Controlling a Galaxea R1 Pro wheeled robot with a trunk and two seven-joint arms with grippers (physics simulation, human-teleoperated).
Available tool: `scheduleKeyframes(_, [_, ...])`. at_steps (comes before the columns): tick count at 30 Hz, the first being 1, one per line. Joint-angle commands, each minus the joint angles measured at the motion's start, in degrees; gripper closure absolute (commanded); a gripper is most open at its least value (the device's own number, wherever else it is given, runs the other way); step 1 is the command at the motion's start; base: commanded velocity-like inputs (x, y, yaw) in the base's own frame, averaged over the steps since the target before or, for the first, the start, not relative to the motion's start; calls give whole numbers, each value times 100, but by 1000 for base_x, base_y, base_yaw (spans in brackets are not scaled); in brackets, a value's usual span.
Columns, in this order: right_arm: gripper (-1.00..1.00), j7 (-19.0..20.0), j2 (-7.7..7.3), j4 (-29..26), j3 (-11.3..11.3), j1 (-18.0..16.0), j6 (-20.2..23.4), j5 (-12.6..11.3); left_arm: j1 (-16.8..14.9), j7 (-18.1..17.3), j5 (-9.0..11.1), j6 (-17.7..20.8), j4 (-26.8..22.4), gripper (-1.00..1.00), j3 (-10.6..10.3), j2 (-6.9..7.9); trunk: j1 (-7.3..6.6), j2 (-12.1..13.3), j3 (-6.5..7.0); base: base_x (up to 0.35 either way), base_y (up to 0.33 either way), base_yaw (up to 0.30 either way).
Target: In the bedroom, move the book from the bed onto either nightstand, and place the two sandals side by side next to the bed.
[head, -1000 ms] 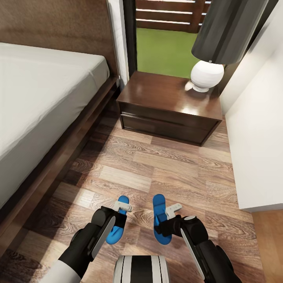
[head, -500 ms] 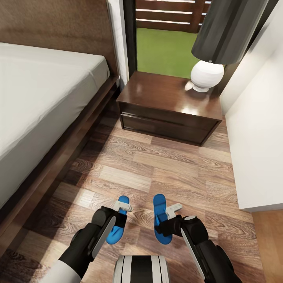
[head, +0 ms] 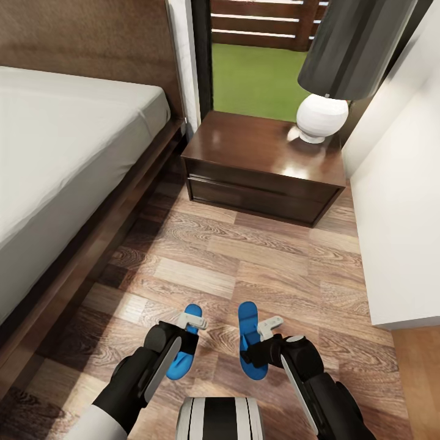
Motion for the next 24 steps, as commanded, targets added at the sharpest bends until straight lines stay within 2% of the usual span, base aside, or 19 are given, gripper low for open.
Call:
scheduleKeyframes(1, [100, 46, 1, -7, 1, -2, 21, 60, -3, 57, 60, 18, -6, 100, -8, 1, -1, -1, -5, 0, 0, 0])
scheduleKeyframes(9, [100, 41, 2, -9, 10, -2, 21, 60, -2, 58, 76, 18, -10, 100, -8, -1, -1, -1, -32, 0, 0, 39])
scheduleKeyframes(24, [100, 42, 2, -13, 8, -2, 21, 60, -2, 59, 82, 25, -12, 100, -9, -2, -1, -1, -116, 0, 0, 96])
